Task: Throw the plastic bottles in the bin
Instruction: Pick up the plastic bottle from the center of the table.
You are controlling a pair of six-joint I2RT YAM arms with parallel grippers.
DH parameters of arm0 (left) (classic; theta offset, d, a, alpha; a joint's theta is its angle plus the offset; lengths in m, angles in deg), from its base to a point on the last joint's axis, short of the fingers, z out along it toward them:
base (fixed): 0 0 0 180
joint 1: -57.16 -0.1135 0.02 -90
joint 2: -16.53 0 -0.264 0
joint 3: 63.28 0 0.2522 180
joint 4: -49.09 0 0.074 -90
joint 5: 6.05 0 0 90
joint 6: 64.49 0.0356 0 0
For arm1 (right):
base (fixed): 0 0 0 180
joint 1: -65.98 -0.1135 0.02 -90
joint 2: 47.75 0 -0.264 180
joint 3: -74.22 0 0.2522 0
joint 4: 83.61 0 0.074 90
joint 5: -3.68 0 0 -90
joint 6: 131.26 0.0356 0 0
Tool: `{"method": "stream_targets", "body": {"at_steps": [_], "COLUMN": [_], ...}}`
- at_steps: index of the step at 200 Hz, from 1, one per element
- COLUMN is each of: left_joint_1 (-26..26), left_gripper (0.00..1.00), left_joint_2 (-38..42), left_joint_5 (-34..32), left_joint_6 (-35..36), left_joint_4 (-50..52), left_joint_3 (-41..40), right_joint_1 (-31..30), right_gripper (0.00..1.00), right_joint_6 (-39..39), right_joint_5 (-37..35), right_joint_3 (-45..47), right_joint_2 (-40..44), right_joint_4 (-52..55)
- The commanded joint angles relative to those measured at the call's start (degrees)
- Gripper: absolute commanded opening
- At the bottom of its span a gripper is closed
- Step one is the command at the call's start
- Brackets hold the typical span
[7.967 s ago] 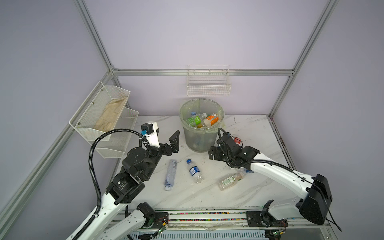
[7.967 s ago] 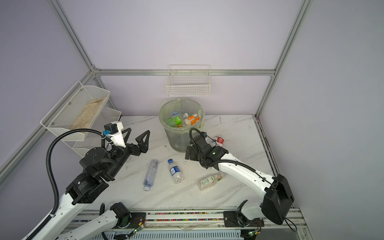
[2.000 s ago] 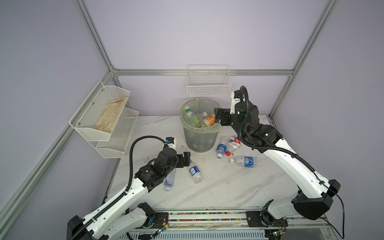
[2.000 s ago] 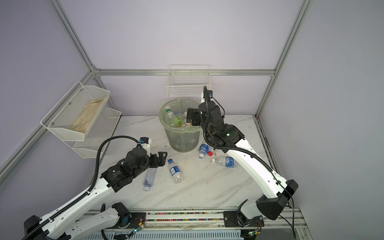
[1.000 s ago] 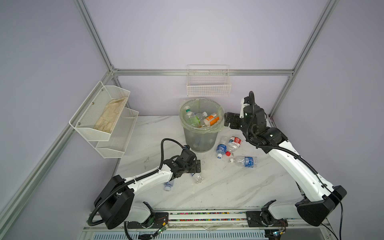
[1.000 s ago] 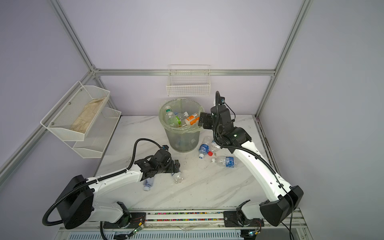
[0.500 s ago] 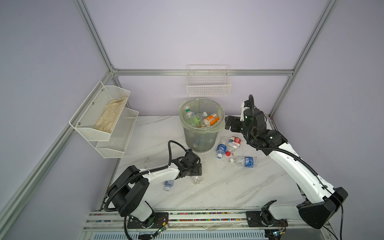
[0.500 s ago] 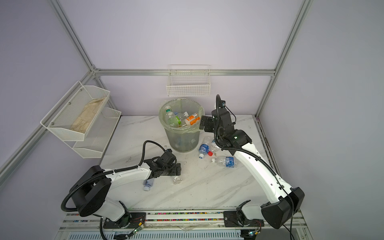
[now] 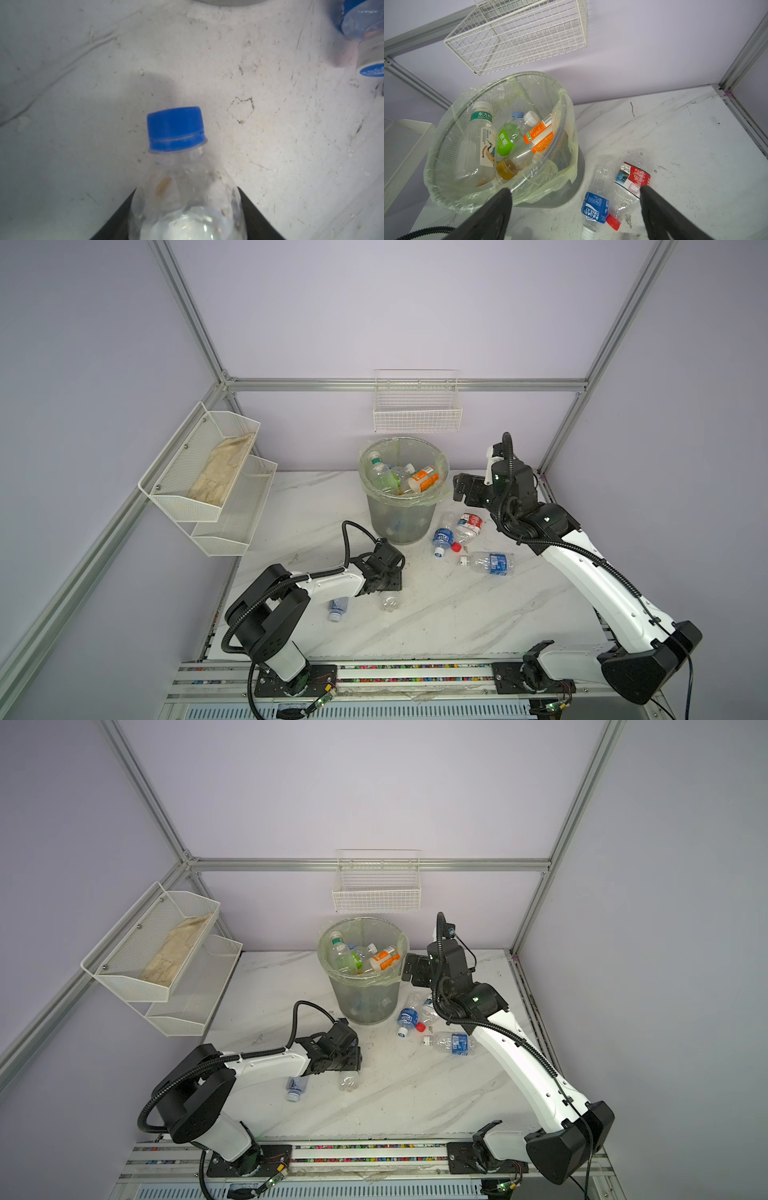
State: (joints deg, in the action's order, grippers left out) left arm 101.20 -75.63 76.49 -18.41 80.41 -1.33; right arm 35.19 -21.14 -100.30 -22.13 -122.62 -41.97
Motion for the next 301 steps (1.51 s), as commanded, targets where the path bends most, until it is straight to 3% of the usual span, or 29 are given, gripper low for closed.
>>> {"method": "stream_targets", "body": {"at_steps": [1, 83, 142, 176, 230, 263, 301], "left_joint_1": [0.3, 0.3, 0.3, 0.4, 0.4, 0.4, 0.3], "left_gripper": [0.52, 0.32, 0.28, 0.28, 0.28, 0.29, 0.29], "left_joint_2": [1.9, 10.6, 30.0, 42.0, 59.4, 59.3, 48.0], "left_joint_5": [-1.1, -7.1, -16.6, -18.7, -20.6, -19.3, -17.0], "left_joint_6": [0.5, 3.6, 9.9, 15.8, 27.3, 34.8, 41.3], "left_joint_4": [1.6, 8.4, 7.9, 2.5, -15.5, -23.7, -26.0], "left_joint_3": [4.0, 7.4, 8.2, 6.6, -2.5, -2.5, 7.6], "right_joint_1": [0.3, 0.4, 0.5, 0.6, 0.7, 0.7, 0.7], "right_gripper": [0.97, 0.97, 0.97, 0.97, 0.97, 0.97, 0.97], "right_joint_6": [0.6, 0.4, 0.2, 0.2, 0.1, 0.3, 0.8], "right_joint_5": [0.2, 0.3, 0.3, -0.1, 0.4, 1.1, 1.8], "right_joint_3": [0.6, 1.4, 2.6, 3.8, 4.6, 4.4, 4.3], "right_joint_2": [1.6, 2.4, 2.5, 3.2, 3.7, 3.6, 3.7], "right_joint_4": [0.2, 0.2, 0.2, 0.1, 0.0, -0.2, -0.1]}}
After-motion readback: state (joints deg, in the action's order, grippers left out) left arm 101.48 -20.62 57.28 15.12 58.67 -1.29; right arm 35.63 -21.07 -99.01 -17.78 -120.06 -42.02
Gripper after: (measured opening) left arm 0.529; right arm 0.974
